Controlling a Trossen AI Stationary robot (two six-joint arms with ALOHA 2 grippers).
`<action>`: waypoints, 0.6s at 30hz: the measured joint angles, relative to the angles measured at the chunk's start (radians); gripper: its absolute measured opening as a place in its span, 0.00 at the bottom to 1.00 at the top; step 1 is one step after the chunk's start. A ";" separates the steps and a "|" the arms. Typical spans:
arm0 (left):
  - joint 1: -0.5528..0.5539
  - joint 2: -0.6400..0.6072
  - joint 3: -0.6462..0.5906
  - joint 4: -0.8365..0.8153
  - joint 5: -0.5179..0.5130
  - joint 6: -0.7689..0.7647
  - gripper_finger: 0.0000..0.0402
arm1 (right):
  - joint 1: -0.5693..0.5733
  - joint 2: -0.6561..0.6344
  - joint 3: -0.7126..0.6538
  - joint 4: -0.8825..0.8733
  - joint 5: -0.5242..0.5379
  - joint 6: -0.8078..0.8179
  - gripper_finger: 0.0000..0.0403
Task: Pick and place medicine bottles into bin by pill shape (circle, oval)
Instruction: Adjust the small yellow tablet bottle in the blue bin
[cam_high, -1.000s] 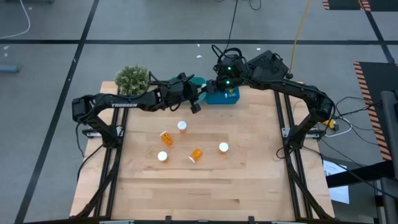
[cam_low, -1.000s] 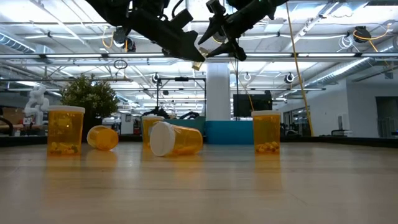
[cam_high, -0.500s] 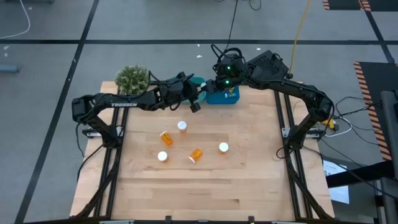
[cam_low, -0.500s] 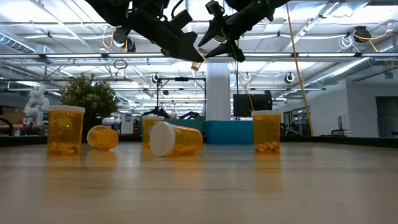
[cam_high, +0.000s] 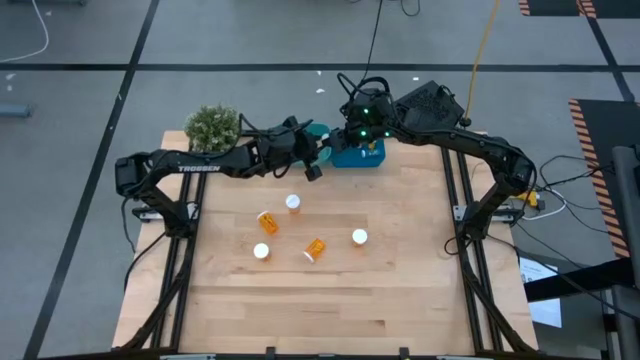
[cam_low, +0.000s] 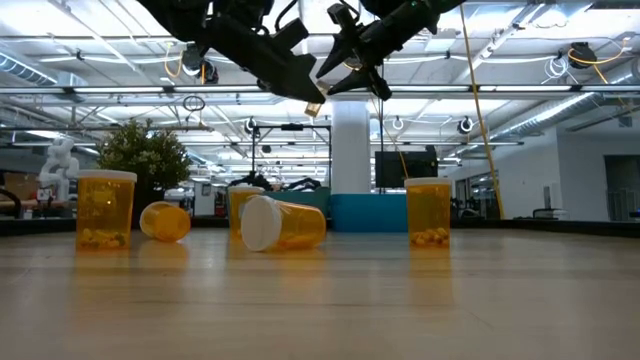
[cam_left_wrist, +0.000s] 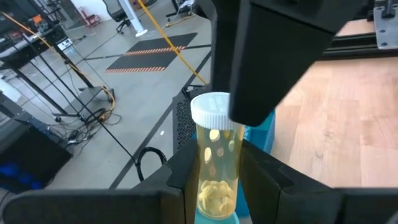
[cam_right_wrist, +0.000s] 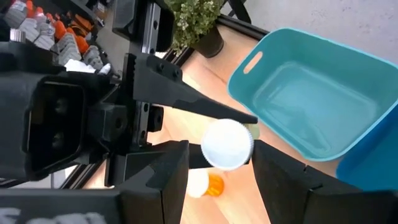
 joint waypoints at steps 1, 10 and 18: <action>0.000 0.000 0.000 -0.002 0.000 0.000 0.25 | 0.000 0.000 0.000 0.000 0.000 -0.001 0.41; -0.022 0.002 0.000 0.000 -0.004 0.031 0.25 | 0.001 0.005 0.002 0.007 -0.003 -0.012 0.41; -0.032 0.003 -0.001 -0.021 -0.044 0.011 0.25 | 0.001 0.016 0.004 -0.003 -0.018 -0.005 0.36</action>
